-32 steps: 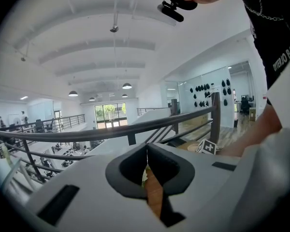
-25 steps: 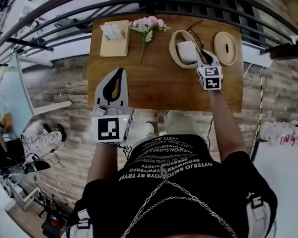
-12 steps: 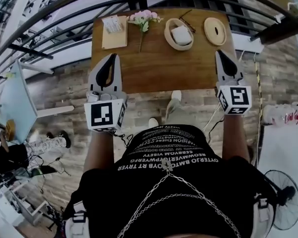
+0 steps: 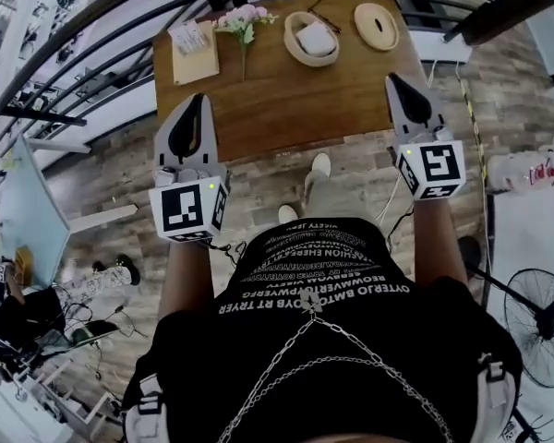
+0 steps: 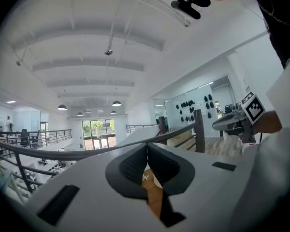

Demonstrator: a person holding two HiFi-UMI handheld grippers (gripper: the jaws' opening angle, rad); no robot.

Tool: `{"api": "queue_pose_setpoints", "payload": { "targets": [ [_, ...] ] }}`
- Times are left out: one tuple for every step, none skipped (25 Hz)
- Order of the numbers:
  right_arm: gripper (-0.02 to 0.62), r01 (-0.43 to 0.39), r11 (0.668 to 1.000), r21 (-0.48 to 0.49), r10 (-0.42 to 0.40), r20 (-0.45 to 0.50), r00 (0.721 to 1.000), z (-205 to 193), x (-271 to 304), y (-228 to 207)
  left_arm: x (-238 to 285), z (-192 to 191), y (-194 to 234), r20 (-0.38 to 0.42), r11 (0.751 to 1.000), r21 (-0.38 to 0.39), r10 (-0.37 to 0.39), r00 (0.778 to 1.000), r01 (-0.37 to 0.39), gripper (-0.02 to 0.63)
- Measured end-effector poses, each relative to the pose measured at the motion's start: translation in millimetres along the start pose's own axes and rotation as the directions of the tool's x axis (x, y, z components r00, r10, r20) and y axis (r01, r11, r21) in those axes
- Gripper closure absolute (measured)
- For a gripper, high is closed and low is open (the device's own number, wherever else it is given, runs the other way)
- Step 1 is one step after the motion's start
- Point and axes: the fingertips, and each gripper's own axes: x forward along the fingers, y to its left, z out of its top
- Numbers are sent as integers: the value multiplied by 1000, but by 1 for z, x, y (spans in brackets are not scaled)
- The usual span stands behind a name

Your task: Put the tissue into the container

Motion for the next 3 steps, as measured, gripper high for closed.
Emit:
{"api": "queue_pose_setpoints", "payload": {
  "targets": [
    [580,-3,1000,1,3,-2,1000,-1,-1,1,-2,0,-3,-1,1000,-1,-2,1000,2,577],
    [580,-6,1000,2,6,-3,1000,-1,-3,2,-4,0,-6,-3,1000,0,-4,1000,4,577],
    [580,-8,1000,3,8,-4,1000,-2,-5,4,-6,1,-8,-4,1000,0,-6,1000,6,577]
  ]
}}
